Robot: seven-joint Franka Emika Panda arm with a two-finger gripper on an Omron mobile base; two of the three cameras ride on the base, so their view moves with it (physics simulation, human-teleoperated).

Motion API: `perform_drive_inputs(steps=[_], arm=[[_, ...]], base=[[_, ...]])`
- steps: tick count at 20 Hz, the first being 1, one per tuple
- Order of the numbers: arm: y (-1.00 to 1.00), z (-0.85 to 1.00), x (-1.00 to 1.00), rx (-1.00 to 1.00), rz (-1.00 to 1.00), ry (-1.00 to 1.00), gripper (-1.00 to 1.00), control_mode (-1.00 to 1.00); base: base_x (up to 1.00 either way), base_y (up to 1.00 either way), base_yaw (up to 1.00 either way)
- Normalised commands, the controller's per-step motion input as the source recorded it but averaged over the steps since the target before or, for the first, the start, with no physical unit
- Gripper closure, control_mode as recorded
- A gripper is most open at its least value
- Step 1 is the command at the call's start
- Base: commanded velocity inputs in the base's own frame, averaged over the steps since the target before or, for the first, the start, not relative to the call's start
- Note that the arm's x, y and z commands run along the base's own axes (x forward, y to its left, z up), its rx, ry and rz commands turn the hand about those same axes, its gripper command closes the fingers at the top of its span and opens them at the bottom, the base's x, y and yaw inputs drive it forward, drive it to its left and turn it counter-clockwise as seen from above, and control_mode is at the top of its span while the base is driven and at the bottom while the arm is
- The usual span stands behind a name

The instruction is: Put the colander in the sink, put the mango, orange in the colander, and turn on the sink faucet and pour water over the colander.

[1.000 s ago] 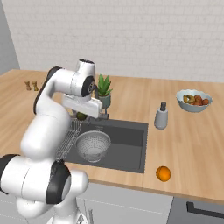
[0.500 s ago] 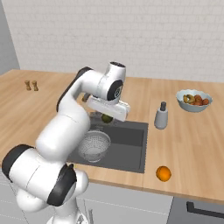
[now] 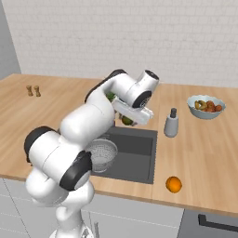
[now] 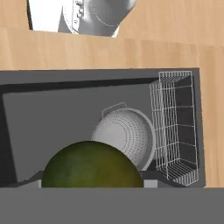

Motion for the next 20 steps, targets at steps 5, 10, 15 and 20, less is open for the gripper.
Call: perform_drive_inputs(steps=[5, 10, 15, 20], arm=[[0.32, -0.58, -0.09, 0.01, 0.00, -0.45, 1.00, -1.00], [0.52, -0.58, -0.08, 0.00, 0.00, -0.27, 1.00, -1.00], [0.11, -0.13, 0.18, 0.03, 0.02, 0.02, 1.00, -1.00], [-0.07, 0.00, 0.43, 0.06, 0.11, 0.28, 1.00, -1.00]], base=[[0.00, 0.00, 0.00], [0.00, 0.00, 0.00], [0.00, 0.00, 0.00], [0.00, 0.00, 0.00]])
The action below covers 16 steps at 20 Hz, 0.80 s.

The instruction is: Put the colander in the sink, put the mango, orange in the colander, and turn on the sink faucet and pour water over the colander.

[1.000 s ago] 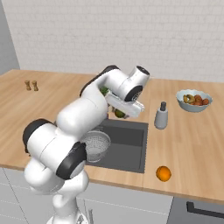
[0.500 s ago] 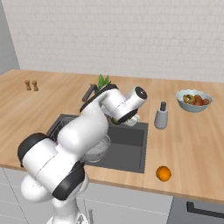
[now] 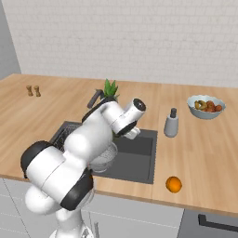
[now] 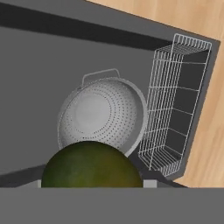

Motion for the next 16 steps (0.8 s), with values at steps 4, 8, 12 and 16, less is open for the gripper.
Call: perform_drive_inputs(steps=[4, 8, 12, 16], arm=[[0.00, 0.00, 0.49, 0.02, 0.14, 0.36, 1.00, -1.00], [0.00, -0.17, 0.18, 0.05, 0.12, 0.14, 1.00, -1.00], [0.02, -0.44, 0.00, 0.03, 0.04, 0.01, 1.00, -1.00], [0.10, -0.57, 0.00, 0.03, 0.03, -0.01, 1.00, -1.00]], base=[[0.00, 0.00, 0.00], [0.00, 0.00, 0.00], [0.00, 0.00, 0.00], [0.00, 0.00, 0.00]])
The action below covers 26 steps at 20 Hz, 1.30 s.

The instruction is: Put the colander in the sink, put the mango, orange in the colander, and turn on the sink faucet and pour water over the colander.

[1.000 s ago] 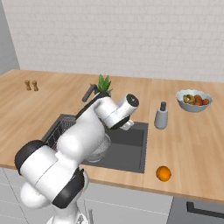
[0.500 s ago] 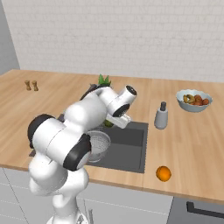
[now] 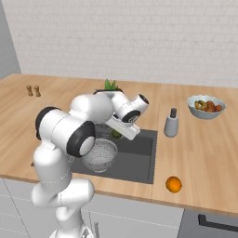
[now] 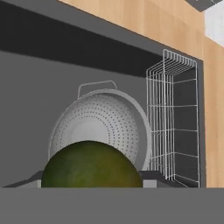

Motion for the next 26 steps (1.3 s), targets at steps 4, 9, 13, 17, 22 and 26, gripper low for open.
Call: perform_drive_inputs(steps=[4, 9, 13, 17, 22, 26], arm=[[0.37, -0.45, -0.08, 0.01, 0.00, -0.02, 1.00, -1.00], [0.28, -0.38, -0.32, 0.00, 0.00, -0.06, 1.00, -1.00], [0.18, -0.42, -0.21, 0.00, 0.00, -0.08, 1.00, -1.00], [0.10, -0.42, -0.05, 0.02, 0.00, -0.07, 1.00, -1.00], [0.01, -0.49, 0.00, 0.04, 0.00, -0.07, 1.00, -1.00], [0.00, -0.54, 0.02, 0.04, 0.00, -0.09, 1.00, -1.00]], base=[[0.00, 0.00, 0.00], [0.00, 0.00, 0.00], [0.00, 0.00, 0.00], [0.00, 0.00, 0.00], [0.00, 0.00, 0.00], [0.00, 0.00, 0.00]])
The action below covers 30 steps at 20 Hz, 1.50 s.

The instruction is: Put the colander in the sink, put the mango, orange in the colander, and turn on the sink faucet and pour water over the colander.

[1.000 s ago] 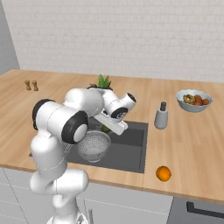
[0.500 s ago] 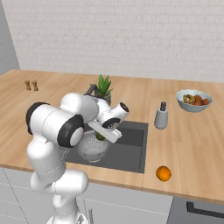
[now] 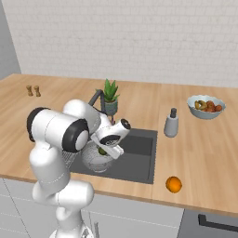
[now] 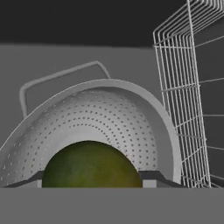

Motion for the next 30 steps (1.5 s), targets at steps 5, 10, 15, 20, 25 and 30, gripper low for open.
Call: perform_drive_inputs(steps=[5, 10, 15, 20, 25, 30], arm=[[0.00, -0.51, 0.01, 0.01, 0.00, -0.11, 1.00, -1.00], [0.00, -0.56, 0.05, 0.00, 0.00, -0.10, 1.00, -1.00], [0.00, -0.59, 0.09, 0.00, 0.00, -0.08, 1.00, -1.00], [0.08, -0.40, 0.00, 0.00, 0.00, -0.11, 1.00, -1.00], [0.12, -0.18, -0.03, 0.00, 0.00, -0.12, -1.00, -1.00], [0.00, -0.18, -0.06, 0.00, 0.00, -0.11, -1.00, -1.00]], base=[[0.00, 0.00, 0.00], [0.00, 0.00, 0.00], [0.00, 0.00, 0.00], [0.00, 0.00, 0.00], [0.00, 0.00, 0.00], [0.00, 0.00, 0.00]])
